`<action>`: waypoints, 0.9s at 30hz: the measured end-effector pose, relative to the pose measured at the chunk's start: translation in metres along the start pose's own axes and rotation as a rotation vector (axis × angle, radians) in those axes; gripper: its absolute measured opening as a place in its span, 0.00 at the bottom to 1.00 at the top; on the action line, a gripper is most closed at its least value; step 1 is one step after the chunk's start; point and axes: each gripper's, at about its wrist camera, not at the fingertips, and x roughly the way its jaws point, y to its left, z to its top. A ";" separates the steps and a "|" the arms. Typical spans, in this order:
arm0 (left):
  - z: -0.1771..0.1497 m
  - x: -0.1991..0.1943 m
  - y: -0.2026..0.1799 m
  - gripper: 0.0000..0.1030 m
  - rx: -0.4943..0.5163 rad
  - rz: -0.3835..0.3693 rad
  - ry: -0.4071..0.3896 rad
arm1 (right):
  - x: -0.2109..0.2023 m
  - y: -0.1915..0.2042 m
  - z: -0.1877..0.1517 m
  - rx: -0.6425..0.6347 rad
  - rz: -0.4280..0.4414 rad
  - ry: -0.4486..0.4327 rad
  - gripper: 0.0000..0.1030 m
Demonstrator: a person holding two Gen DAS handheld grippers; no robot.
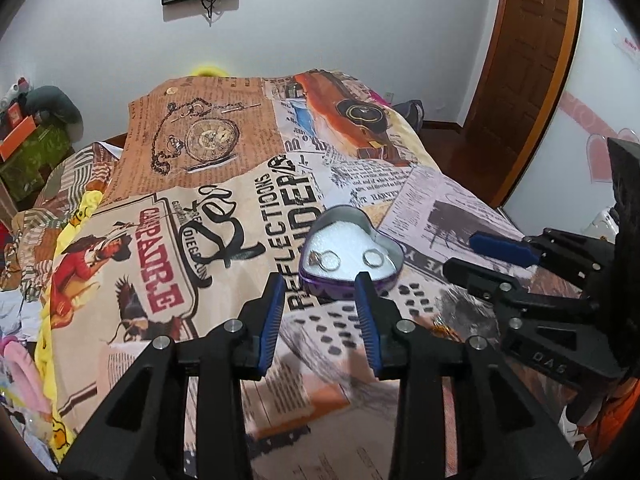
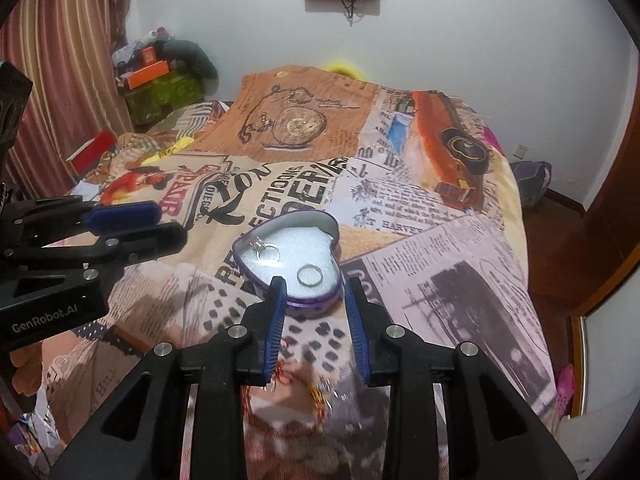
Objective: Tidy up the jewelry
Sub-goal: 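Grasp the red-and-gold bead bracelet with the left gripper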
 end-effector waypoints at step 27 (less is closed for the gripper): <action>-0.056 0.057 -0.064 0.24 0.055 -0.077 0.216 | -0.018 -0.043 -0.071 0.150 -0.005 0.085 0.37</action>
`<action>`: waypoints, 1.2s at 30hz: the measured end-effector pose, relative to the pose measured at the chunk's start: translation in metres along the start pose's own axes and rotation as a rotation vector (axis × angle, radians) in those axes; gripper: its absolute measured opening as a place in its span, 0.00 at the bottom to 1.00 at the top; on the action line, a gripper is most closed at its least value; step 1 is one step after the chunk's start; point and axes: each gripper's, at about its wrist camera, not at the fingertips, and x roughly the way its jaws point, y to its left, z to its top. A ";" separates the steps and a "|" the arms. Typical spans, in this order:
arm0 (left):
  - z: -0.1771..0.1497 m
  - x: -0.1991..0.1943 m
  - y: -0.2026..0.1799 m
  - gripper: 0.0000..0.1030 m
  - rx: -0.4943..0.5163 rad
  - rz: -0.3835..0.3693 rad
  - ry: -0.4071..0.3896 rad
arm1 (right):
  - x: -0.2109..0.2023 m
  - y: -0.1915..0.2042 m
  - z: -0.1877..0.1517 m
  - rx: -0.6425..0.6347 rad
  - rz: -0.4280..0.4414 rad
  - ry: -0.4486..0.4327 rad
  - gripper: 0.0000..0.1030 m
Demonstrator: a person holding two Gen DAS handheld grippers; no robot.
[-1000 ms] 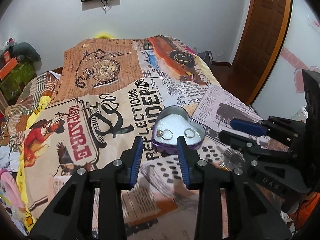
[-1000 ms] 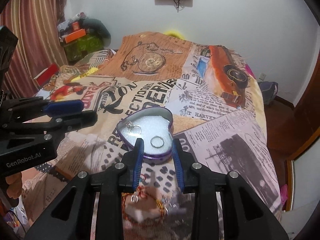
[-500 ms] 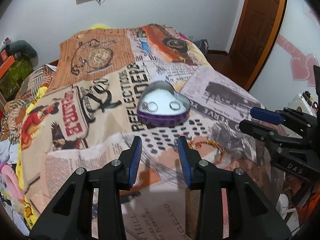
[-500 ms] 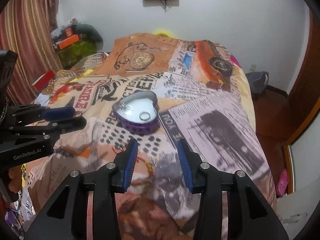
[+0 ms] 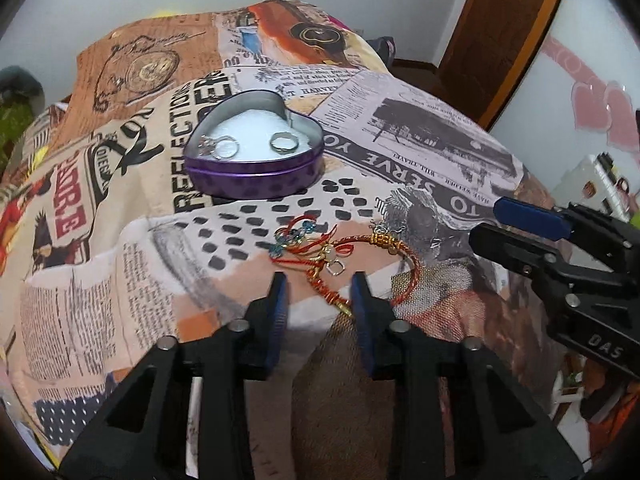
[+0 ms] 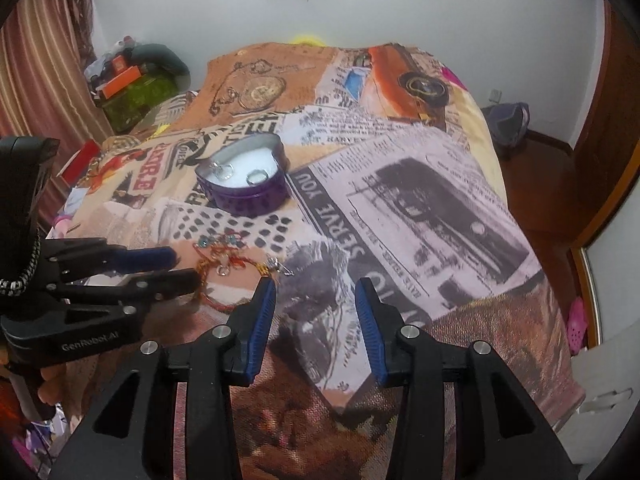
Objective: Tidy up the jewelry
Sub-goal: 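Grasp the red-and-gold bead bracelet with the left gripper, then grasp the silver crown pendant with the right gripper while the left gripper lifts the bracelet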
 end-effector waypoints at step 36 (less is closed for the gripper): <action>-0.025 -0.036 0.083 0.06 -0.103 0.084 -0.126 | 0.049 0.029 0.010 -0.133 0.036 0.036 0.29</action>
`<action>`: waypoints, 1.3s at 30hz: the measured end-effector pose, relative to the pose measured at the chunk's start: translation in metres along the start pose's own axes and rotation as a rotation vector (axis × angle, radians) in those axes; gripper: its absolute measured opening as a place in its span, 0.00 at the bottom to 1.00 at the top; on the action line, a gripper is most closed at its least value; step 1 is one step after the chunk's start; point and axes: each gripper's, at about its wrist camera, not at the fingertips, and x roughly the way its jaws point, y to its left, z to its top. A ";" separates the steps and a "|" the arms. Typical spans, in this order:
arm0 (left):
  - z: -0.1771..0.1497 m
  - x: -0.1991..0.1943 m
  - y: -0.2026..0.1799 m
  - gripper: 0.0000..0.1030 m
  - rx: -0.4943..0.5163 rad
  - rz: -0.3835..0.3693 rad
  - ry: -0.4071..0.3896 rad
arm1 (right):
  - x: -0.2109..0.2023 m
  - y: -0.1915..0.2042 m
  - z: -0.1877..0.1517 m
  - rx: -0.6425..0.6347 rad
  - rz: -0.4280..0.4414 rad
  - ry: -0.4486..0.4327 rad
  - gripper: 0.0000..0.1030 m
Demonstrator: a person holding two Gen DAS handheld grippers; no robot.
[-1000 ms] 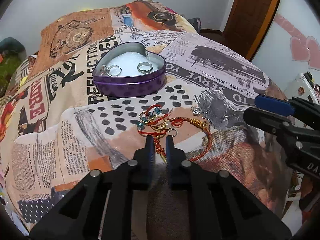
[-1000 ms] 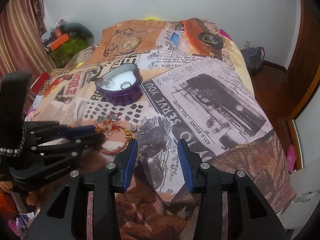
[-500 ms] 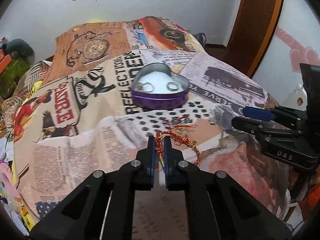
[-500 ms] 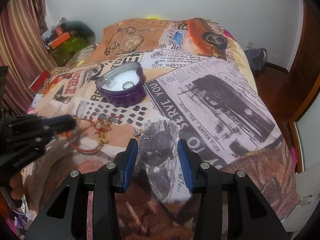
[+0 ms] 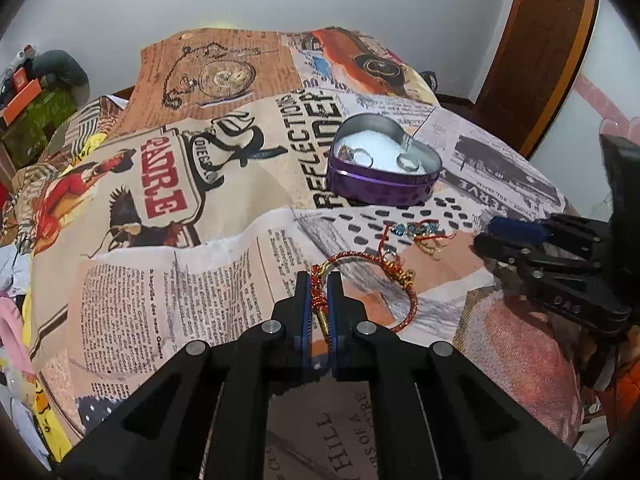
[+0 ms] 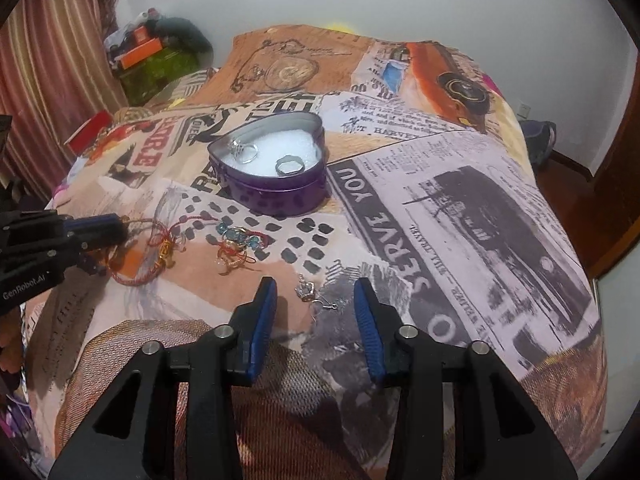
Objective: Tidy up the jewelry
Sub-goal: 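Grasp the silver crown pendant with the right gripper while the left gripper lifts the bracelet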
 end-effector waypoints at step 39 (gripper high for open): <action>0.064 -0.068 -0.030 0.06 0.075 0.005 -0.247 | -0.066 0.024 0.047 -0.004 0.019 -0.223 0.10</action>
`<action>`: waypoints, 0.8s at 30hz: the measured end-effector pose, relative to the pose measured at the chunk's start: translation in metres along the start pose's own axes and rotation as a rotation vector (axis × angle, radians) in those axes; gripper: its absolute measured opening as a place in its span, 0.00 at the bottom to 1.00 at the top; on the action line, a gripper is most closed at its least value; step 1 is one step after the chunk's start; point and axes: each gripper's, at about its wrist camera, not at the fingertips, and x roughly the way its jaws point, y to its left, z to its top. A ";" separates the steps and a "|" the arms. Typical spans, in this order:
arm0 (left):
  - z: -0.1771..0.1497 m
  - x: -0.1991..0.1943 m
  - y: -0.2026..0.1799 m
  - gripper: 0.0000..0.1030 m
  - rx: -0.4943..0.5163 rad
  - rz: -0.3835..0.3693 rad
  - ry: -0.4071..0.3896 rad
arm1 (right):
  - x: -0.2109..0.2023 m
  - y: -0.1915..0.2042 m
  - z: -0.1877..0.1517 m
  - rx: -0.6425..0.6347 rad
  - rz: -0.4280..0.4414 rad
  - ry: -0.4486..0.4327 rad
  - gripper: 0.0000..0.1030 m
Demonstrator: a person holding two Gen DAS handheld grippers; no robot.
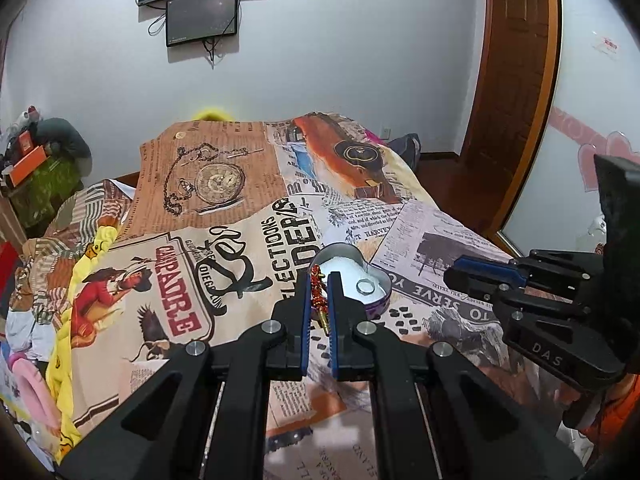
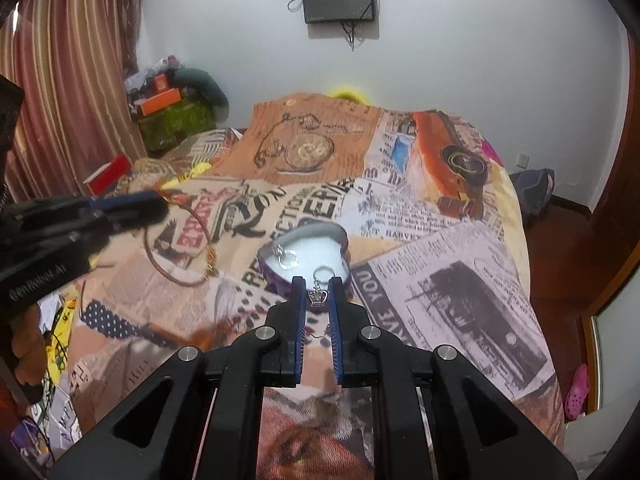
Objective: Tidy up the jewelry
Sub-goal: 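Grasp the silver crown pendant with the right gripper while the left gripper lifts the bracelet, then lower the bracelet and pendant into the heart tin and open both grippers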
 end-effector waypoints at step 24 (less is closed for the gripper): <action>0.023 0.088 0.003 0.06 0.019 -0.056 0.034 | 0.054 -0.015 0.011 0.039 0.037 0.026 0.10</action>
